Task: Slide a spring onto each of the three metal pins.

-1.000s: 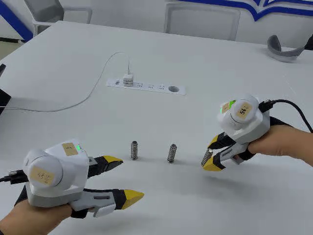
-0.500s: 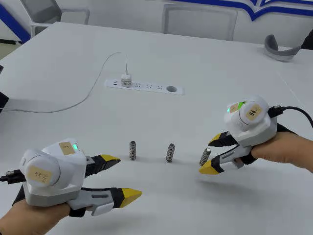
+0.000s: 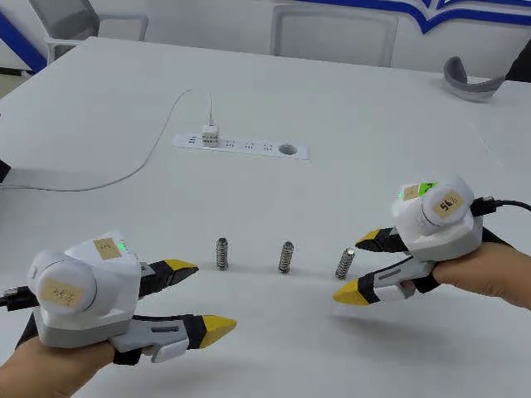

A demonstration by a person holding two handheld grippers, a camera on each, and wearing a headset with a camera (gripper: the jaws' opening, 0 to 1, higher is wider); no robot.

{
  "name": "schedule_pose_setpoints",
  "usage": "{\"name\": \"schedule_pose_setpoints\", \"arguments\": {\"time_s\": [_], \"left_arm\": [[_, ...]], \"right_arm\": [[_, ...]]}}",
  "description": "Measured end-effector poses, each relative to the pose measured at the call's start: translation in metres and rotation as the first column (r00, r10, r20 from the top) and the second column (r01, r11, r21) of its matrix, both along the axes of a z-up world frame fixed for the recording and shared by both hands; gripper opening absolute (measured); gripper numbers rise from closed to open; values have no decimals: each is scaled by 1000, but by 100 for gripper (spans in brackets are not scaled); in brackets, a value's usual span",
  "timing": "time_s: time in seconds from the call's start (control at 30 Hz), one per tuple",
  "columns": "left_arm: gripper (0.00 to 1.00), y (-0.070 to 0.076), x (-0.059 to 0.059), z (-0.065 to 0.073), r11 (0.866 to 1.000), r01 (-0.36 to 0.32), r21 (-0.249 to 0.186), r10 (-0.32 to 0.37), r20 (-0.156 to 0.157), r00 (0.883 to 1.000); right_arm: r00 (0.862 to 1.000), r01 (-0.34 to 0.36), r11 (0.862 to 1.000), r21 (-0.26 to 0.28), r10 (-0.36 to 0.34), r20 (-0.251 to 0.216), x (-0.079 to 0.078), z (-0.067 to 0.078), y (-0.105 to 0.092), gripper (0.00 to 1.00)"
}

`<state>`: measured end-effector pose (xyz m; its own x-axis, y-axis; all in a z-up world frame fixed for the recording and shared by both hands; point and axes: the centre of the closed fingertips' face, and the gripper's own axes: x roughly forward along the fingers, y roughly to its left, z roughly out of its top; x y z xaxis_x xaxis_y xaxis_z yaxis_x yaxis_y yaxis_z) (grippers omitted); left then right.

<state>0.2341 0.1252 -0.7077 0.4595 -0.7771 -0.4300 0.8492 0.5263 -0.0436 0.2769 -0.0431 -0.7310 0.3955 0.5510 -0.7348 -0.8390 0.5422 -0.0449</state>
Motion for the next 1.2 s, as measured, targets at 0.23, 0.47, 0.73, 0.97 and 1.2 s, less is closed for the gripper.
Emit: {"name": "schedule_pose_setpoints", "arguments": {"time_s": [0.23,0.47,0.73,0.97,1.2], "left_arm": [[58,2,1,1,1000,-10,-3,10,1,1000],[58,4,2,1,1000,-17,-3,17,0,1000],[59,5,3,3,1000,-23,-5,23,2,1000],[59,9,2,3,999,-33,-3,33,1,999],[59,13,1,2,999,-42,-4,42,0,999]], "right_arm": [[999,28,999,45,-28,15,-6,5,-2,63],[999,42,997,59,-43,26,-14,7,-6,63],[997,58,995,81,-62,46,-23,11,-9,63],[995,76,992,103,-82,55,-32,14,-12,63],[993,94,989,118,-102,60,-39,16,-16,63]]}}
